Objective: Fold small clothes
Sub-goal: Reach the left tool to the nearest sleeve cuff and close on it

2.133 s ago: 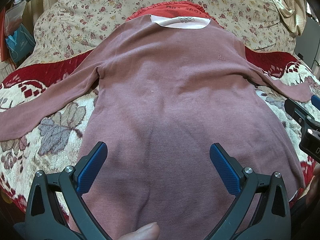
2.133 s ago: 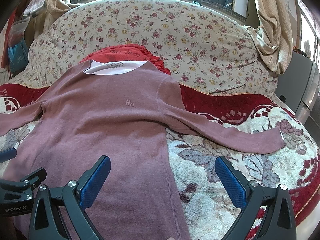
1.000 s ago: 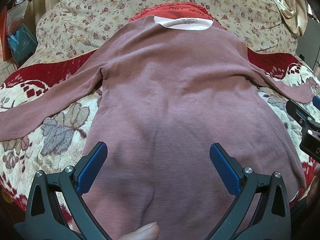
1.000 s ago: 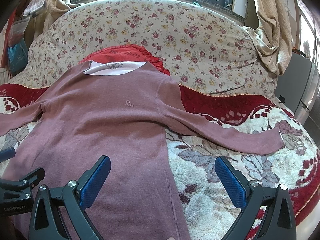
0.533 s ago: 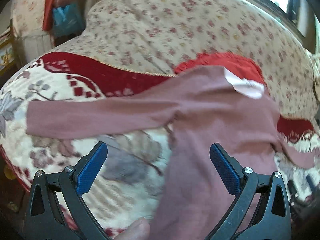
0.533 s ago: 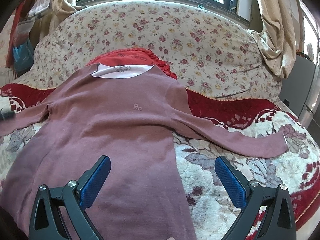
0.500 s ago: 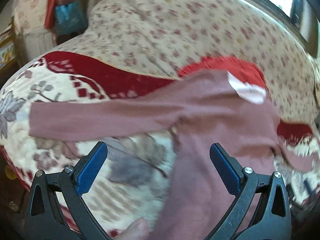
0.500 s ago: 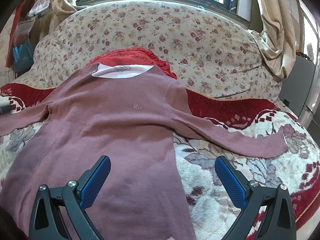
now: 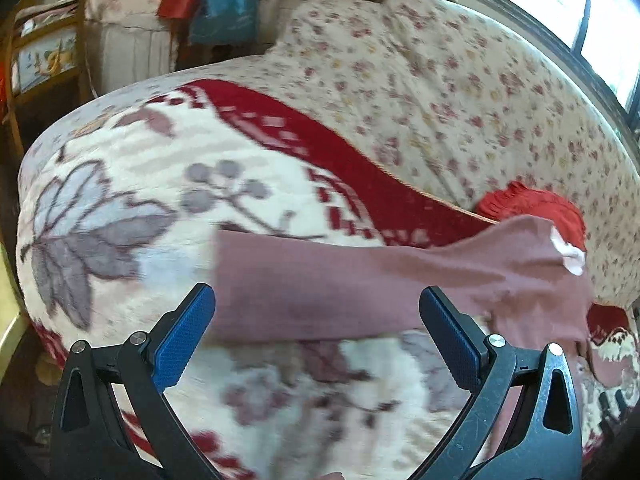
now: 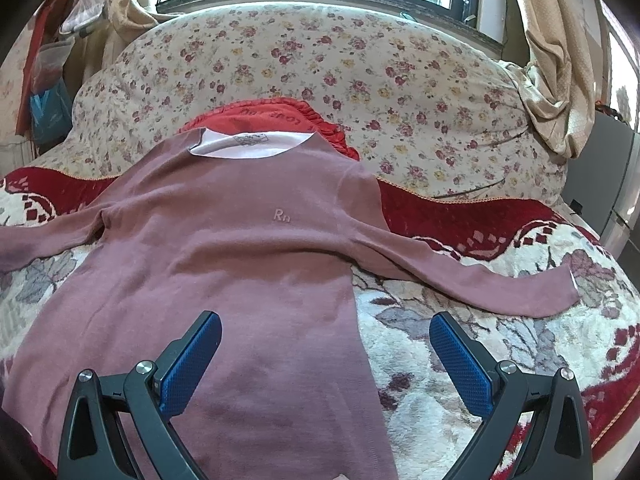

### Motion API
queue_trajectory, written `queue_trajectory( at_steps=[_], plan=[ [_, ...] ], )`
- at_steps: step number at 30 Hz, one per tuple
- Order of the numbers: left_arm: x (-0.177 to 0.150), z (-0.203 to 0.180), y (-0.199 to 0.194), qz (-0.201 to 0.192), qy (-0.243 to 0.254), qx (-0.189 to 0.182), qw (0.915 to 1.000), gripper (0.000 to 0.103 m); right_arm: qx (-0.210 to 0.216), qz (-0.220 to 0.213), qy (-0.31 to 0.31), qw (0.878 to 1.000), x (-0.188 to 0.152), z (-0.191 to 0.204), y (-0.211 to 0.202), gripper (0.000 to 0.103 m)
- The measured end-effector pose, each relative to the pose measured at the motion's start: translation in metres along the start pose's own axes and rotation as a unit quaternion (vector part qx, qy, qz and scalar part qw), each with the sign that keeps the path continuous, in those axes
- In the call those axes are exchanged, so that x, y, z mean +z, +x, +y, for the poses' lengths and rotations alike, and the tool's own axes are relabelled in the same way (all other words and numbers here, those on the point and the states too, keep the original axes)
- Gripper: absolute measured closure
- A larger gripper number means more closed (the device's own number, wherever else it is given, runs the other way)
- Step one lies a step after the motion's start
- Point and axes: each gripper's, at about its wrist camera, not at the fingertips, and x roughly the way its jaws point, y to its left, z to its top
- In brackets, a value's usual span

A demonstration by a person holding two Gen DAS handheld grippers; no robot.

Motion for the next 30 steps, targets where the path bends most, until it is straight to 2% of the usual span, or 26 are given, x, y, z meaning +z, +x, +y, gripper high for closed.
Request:
queue_trajectory(
  at_steps=[4,6,7,11,15,19,20,21,22,23,24,25,27,30],
  plan=[
    [-0.002,0.043,0.018,0.018,-0.049,-0.032,0.9981,0.001,0.0,0.003,-0.002,1.0,-0.002,0.003,0.003,0.0],
    [-0.004,0.051,0.029,0.027,-0.06,-0.053,0.9964,0.001,0.0,0.004,-0.006,1.0,-0.002,0.005,0.004,0.0],
    [-0.005,0.05,0.03,0.022,-0.053,-0.067,0.9961,0.001,0.0,0.005,-0.007,1.0,-0.002,0.006,0.005,0.0],
    [-0.004,0.046,0.036,0.008,-0.031,-0.082,0.9961,0.001,-0.002,0.009,-0.012,1.0,-0.004,0.009,0.008,0.0],
    [-0.005,0.046,0.044,0.012,-0.037,-0.139,0.9895,0.001,-0.006,0.011,-0.014,1.0,-0.006,0.01,0.01,0.0],
    [-0.005,0.042,0.047,0.01,-0.028,-0.139,0.9899,0.003,-0.006,0.013,-0.019,1.0,-0.007,0.012,0.012,0.0],
    [-0.005,0.043,0.047,0.01,-0.032,-0.138,0.9898,0.007,-0.005,0.013,-0.02,1.0,-0.007,0.013,0.012,0.0],
    [-0.005,0.046,0.047,0.011,-0.043,-0.134,0.9899,0.017,-0.005,0.012,-0.021,1.0,-0.007,0.014,0.012,0.0],
    [-0.005,0.048,0.047,0.015,-0.051,-0.133,0.9897,0.036,-0.005,0.011,-0.021,1.0,-0.007,0.014,0.012,0.0],
    [-0.007,0.051,0.049,0.023,-0.061,-0.134,0.9889,0.049,-0.005,0.01,-0.021,1.0,-0.007,0.014,0.013,0.0],
    [-0.008,0.053,0.054,0.04,-0.071,-0.128,0.9884,0.07,-0.005,0.01,-0.021,1.0,-0.007,0.014,0.013,0.0],
    [-0.011,0.054,0.06,0.055,-0.075,-0.111,0.9894,0.079,-0.005,0.01,-0.021,1.0,-0.007,0.014,0.013,0.0],
    [-0.014,0.051,0.062,0.056,-0.069,-0.09,0.992,0.083,-0.004,0.011,-0.022,1.0,-0.007,0.014,0.013,0.0],
    [-0.013,0.051,0.058,0.046,-0.085,-0.083,0.9918,0.091,-0.004,0.01,-0.022,1.0,-0.007,0.015,0.013,0.0]
  ],
)
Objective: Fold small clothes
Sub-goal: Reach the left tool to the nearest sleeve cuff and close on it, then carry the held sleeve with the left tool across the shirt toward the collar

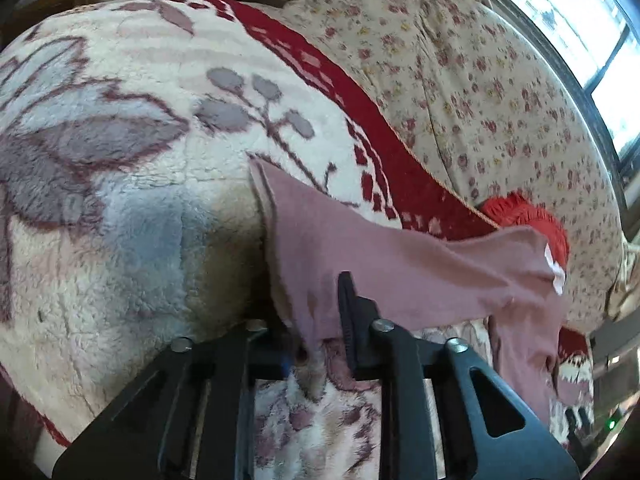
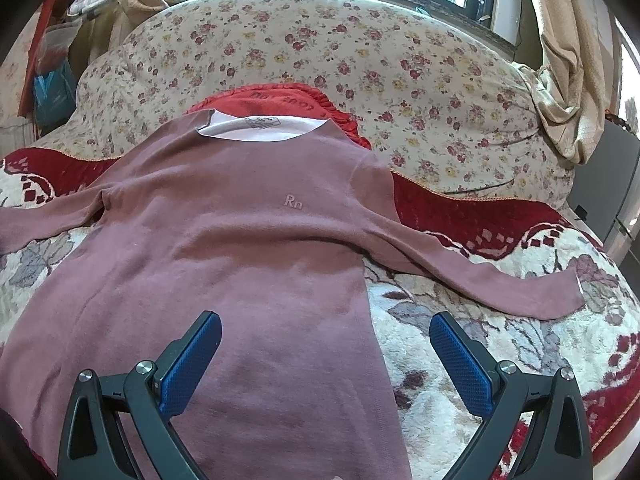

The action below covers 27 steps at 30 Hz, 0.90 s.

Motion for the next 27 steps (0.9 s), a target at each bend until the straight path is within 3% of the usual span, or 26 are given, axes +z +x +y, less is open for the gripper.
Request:
queue_trajectory(
  at_steps=[3,7,11,15,22,27],
  plan=[
    [0.004,-0.005,-0.005,-0.013,0.003,0.011,0.9998,0.091,0.0,0.0,0.005,1.0,0.001,-0.001,0.0,0.0],
    [0.009,-0.014,-0.003,-0.004,0.014,0.035,0.9993,0.1,0.003,-0.003,0.008,1.0,0.001,-0.001,-0.002,0.0],
    [0.005,-0.024,-0.005,-0.011,0.032,0.082,0.996,0.101,0.005,-0.006,0.011,1.0,0.001,-0.003,-0.004,0.0],
    [0.001,-0.045,-0.013,-0.025,0.053,0.096,0.9936,0.101,0.005,-0.006,0.015,1.0,0.002,-0.005,-0.005,0.0],
    [-0.003,-0.133,-0.039,-0.048,0.107,-0.01,0.993,0.101,-0.006,0.007,0.017,1.0,0.001,-0.007,-0.003,0.0],
    [-0.005,-0.206,-0.019,-0.041,0.133,-0.077,0.9873,0.101,-0.022,0.04,0.046,0.998,-0.002,-0.022,0.006,0.0]
  ],
)
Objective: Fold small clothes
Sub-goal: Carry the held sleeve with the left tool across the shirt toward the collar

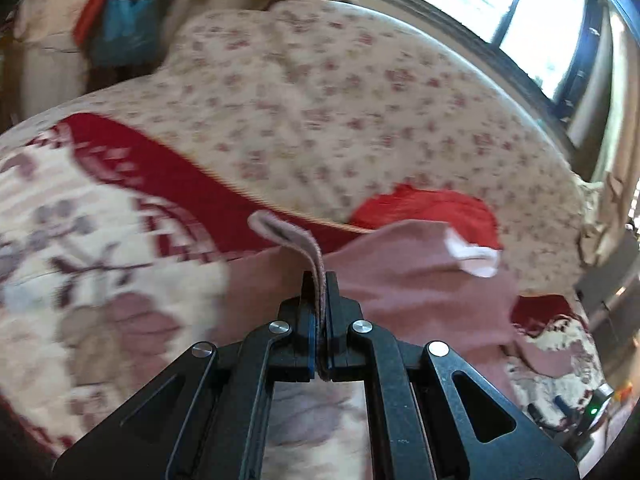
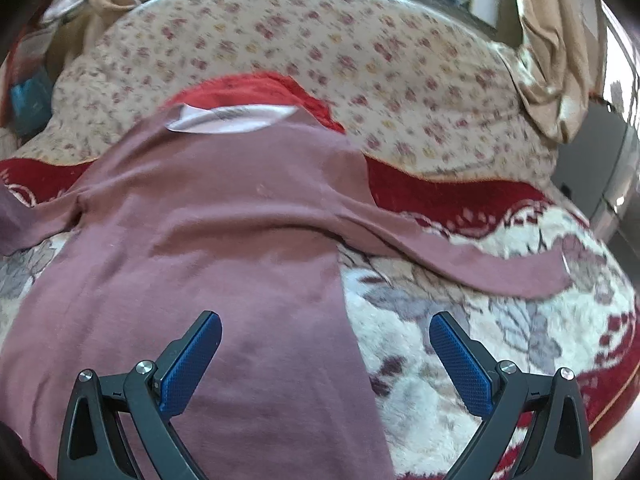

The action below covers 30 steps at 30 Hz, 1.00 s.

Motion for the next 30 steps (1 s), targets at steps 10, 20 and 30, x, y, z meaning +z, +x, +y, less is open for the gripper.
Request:
queue_trajectory(
  at_steps=[10,20,30],
  plan=[
    [0.013,-0.145,0.056,0.005,0.053,-0.115,0.992,0.101,0.028,-0.024,0.002,0.999,0.002,-0.003,-0.012,0.0],
    [-0.022,-0.174,0.101,0.043,0.05,-0.165,0.9841,0.101,0.035,-0.049,0.033,0.998,0.017,-0.028,-0.021,0.0],
    [-0.054,-0.175,0.095,-0.045,0.062,-0.131,0.9884,0.101,0.258,-0.003,0.075,0.963,0.165,-0.008,0.009,0.0]
  ],
)
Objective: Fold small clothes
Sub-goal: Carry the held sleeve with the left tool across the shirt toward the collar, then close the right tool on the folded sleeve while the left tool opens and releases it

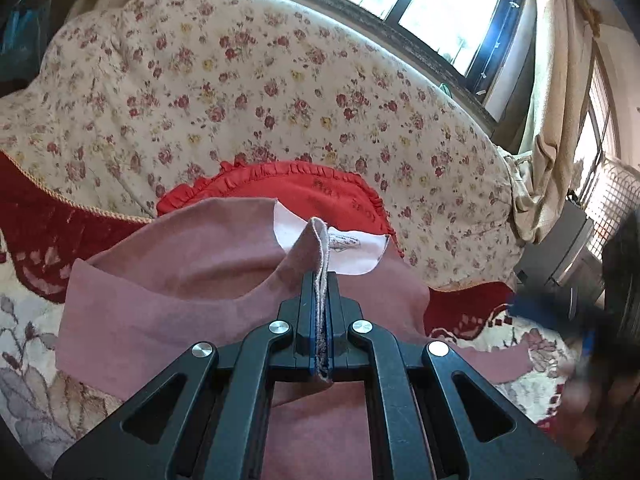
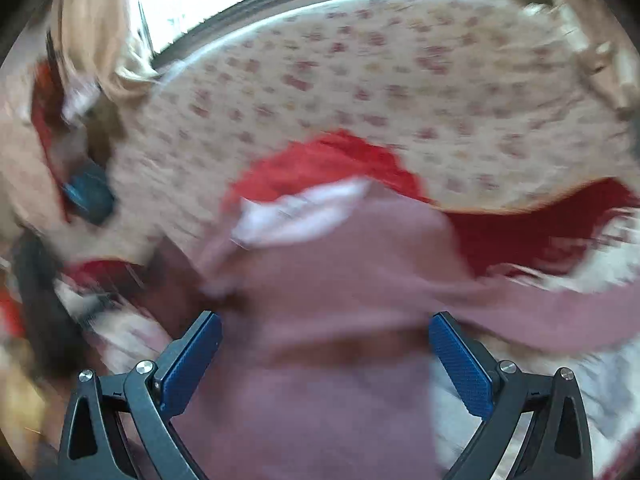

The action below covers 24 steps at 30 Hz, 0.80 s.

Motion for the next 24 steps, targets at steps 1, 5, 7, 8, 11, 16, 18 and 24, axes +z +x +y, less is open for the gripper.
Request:
queue_trajectory(
  at_steps=[1,5,7,8,11,16,18,24],
  plan=[
    [-0.002,-0.003,0.0,-0.005,0.015,0.005,0.9999,0.101,0.024,0.01,-0.007,1.0,0.017,0.012,0.01,0.0],
    [-0.01,-0.011,0.004,-0.003,0.045,-0.003,0.999,0.101,0.075,0.082,-0.021,0.994,0.051,0.061,0.061,0.0],
    [-0.012,-0.016,0.006,0.003,0.05,-0.012,0.9987,0.101,0.059,0.123,-0.018,0.99,0.058,0.076,0.087,0.003],
    [-0.012,-0.018,0.008,0.004,0.051,-0.016,0.9986,0.101,0.052,0.139,-0.018,0.989,0.06,0.082,0.097,0.004],
    [-0.01,-0.02,0.011,0.009,0.048,-0.023,0.9985,0.101,0.016,0.17,-0.027,0.985,0.062,0.091,0.116,0.014],
    [-0.007,-0.02,0.011,0.008,0.04,-0.03,0.9987,0.101,0.005,0.21,-0.03,0.977,0.061,0.094,0.129,0.035],
    [-0.008,-0.02,0.011,0.008,0.04,-0.031,0.9987,0.101,0.012,0.224,-0.021,0.974,0.058,0.089,0.136,0.047],
    [-0.009,-0.023,0.016,0.01,0.037,-0.03,0.9988,0.101,0.036,0.256,0.013,0.966,0.055,0.081,0.147,0.083]
  ],
)
